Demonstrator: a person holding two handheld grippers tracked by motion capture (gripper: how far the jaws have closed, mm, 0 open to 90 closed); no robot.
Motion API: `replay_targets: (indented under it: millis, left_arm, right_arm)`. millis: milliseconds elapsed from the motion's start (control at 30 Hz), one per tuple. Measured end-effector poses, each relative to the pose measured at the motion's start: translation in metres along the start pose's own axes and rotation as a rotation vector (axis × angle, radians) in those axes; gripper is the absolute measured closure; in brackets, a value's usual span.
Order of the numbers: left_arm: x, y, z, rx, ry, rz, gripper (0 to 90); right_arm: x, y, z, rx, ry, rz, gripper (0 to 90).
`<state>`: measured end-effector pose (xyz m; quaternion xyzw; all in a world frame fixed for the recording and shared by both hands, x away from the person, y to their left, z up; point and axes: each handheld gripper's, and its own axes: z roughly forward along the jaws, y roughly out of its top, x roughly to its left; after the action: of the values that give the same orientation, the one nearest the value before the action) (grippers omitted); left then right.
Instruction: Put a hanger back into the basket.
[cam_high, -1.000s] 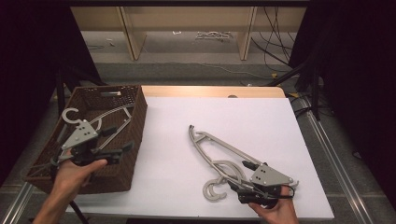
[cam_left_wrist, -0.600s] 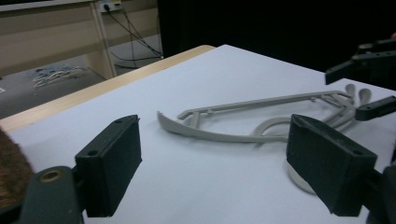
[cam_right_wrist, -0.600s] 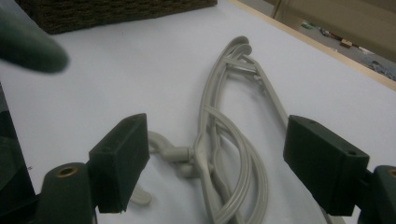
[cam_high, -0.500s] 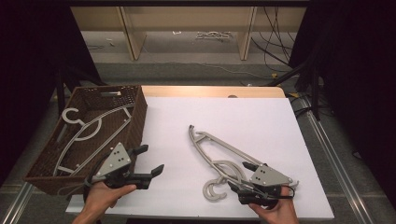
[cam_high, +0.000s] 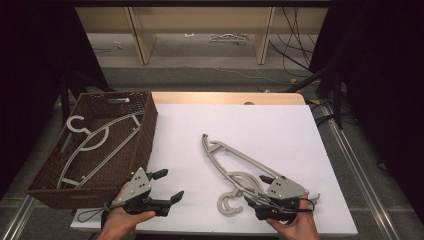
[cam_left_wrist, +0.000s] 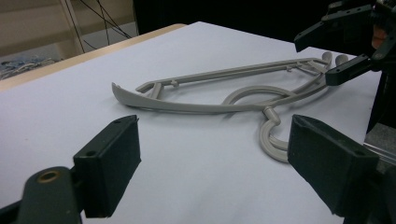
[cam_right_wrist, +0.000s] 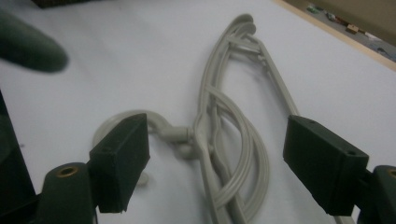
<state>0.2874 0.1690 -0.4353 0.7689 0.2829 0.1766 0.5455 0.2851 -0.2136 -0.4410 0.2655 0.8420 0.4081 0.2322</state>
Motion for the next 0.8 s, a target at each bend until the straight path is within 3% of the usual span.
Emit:
replay_targets:
  millis: [200, 333, 367, 467, 700, 800]
  left_arm:
    - [0.001, 0.0, 0.001, -0.002, 0.008, 0.013, 17.3]
    - [0.002, -0.001, 0.003, 0.005, 0.009, 0.019, 17.3]
    - [0.001, -0.002, 0.004, 0.006, 0.005, 0.005, 17.3]
    - [0.002, -0.002, 0.005, 0.02, 0.005, 0.031, 17.3]
    - [-0.001, -0.002, 0.007, 0.031, 0.0, 0.034, 17.5]
    - [0.0, -0.002, 0.006, 0.036, -0.002, 0.053, 17.7]
  right_arm:
    - [-0.004, -0.007, 0.005, 0.083, -0.021, -0.012, 25.4]
    - [-0.008, -0.011, 0.009, 0.116, -0.011, -0.015, 26.8]
    - [-0.01, -0.012, 0.011, 0.131, -0.006, -0.017, 26.8]
    - [-0.01, -0.016, 0.015, 0.178, 0.01, -0.003, 28.6]
    - [-0.011, -0.019, 0.024, 0.26, 0.058, -0.033, 45.5]
    - [-0.011, -0.022, 0.029, 0.281, 0.058, -0.052, 52.0]
